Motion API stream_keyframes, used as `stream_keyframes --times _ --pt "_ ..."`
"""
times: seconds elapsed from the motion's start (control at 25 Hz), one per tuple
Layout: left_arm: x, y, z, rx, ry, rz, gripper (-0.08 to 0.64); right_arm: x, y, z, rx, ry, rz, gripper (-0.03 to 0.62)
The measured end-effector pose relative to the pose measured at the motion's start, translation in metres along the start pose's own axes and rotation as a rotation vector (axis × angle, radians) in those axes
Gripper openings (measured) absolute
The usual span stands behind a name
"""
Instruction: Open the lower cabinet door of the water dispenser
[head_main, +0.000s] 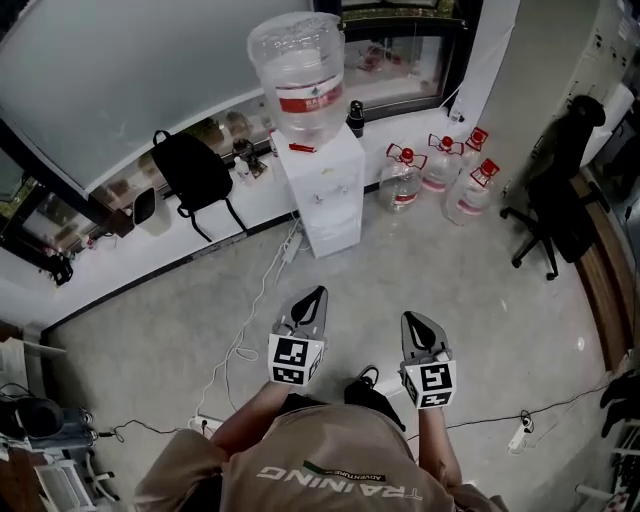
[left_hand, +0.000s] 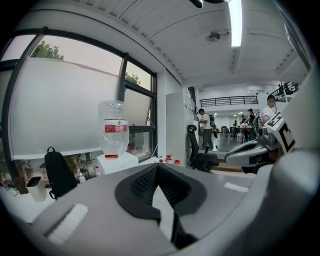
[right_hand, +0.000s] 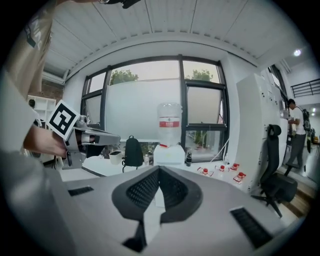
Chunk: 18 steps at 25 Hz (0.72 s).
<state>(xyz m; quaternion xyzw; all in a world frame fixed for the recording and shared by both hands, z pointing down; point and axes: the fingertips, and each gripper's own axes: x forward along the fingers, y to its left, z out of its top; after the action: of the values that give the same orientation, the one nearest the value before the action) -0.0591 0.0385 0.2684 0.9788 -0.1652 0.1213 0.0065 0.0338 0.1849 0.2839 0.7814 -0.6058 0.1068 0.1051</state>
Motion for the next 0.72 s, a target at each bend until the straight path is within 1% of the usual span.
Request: stream_keyframes --times 0.12,0.32,0.48,0.6,0.72 --pt "0.023 -0.008 0.010 0.005 -0.004 0.040 0.008 0.018 -0.030 -0.003 -0.008 0.013 0.048 0.011" --pt "0.054 -0.003 0.000 0.000 0.036 0.098 0.008 0.054 -0.058 -0.002 -0.024 0.007 0.130 0.011" --pt "0.078 0.005 0.000 -0.007 0.051 0.122 0.008 0.080 -0.071 -0.003 -0.017 0.016 0.165 0.010" --pt "0.101 0.018 0.004 -0.006 0.040 0.133 0.008 0.104 -0.079 -0.001 -0.025 0.018 0.181 0.011" --pt "0.124 0.035 0.005 -0.022 0.029 0.135 0.008 0.130 -0.086 0.006 -0.033 0.017 0.183 0.011"
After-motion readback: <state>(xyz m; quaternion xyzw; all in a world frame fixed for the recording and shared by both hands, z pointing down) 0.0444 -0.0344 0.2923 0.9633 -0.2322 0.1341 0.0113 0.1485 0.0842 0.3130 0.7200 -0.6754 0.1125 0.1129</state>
